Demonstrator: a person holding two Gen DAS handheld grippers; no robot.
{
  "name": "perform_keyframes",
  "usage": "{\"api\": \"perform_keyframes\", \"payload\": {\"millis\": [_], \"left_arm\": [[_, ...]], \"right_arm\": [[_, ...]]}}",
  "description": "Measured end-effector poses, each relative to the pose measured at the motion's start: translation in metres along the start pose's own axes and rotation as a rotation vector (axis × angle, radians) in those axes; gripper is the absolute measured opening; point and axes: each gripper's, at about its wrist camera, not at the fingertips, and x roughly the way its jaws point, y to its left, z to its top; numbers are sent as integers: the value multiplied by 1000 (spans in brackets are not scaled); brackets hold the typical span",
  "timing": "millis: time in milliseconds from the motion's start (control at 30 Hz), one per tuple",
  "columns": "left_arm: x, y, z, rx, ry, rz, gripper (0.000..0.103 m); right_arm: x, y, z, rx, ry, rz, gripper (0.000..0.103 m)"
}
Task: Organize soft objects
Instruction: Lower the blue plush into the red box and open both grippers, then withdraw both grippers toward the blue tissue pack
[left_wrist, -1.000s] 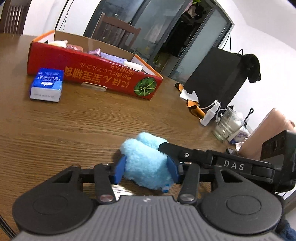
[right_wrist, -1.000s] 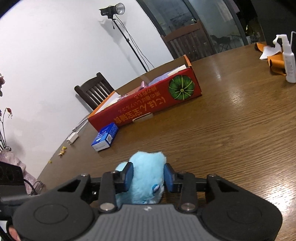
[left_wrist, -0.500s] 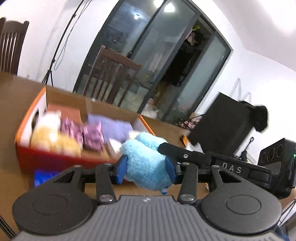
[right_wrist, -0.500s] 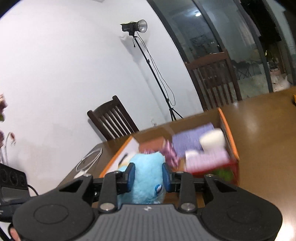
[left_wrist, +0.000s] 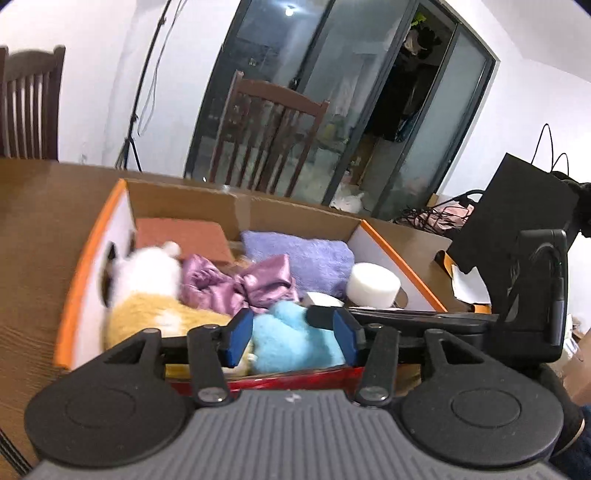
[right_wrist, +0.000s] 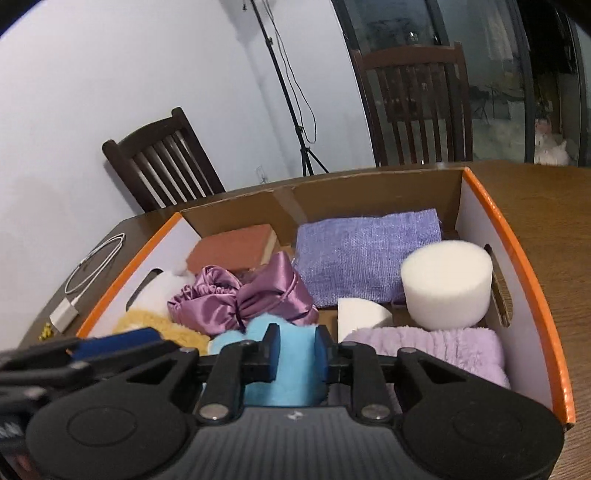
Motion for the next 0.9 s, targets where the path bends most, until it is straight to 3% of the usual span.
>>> {"api": "perform_keyframes", "payload": {"millis": [200,367,433,500,633,733,900], "left_arm": [[-41,-1,10,74,-89,92,53],[-88,-9,6,142,-164,171,72],[-108,-14,-1,180,-189,221,82],[-126,-19,-13,210,-213,251,84],[-159,-30,-41,260,-259,309,93],[-177,-38,-54,284,-276,308,96],[-200,-52,-61,287,-302,299,98]], "right_arm": [[-27,10,7,-63,-68,-23,22],[-91,16,12,-138,-166,-41,32],[-118,17,8,-176,-188,-51,47],[-144,18,-2,-226,-181,-58,58],[-187,28,-34,-318,-223,-124,69],[-212,37,-58,-352,-285,-163,70],[-238,54,-73,-346,-327,-137,70]]}}
